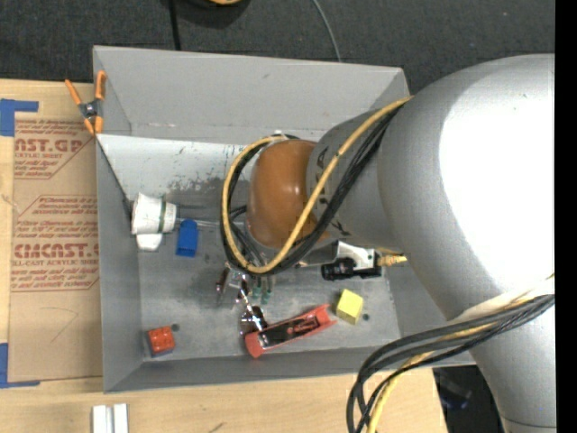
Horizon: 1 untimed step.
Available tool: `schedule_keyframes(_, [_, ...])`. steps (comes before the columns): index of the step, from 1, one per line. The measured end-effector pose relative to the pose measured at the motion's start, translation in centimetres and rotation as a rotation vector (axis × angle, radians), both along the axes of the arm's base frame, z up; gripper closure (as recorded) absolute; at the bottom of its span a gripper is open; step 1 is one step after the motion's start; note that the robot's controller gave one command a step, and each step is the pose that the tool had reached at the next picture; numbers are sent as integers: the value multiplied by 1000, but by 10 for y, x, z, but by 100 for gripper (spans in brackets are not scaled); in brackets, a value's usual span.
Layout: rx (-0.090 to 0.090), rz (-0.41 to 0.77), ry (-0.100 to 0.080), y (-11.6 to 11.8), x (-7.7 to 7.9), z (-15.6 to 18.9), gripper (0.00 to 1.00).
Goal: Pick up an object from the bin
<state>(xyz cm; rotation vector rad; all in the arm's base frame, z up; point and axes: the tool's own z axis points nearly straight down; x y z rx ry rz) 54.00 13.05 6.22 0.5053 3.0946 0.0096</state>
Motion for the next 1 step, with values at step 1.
schedule_keyframes(1, [0, -15, 1, 0, -1, 3, 100])
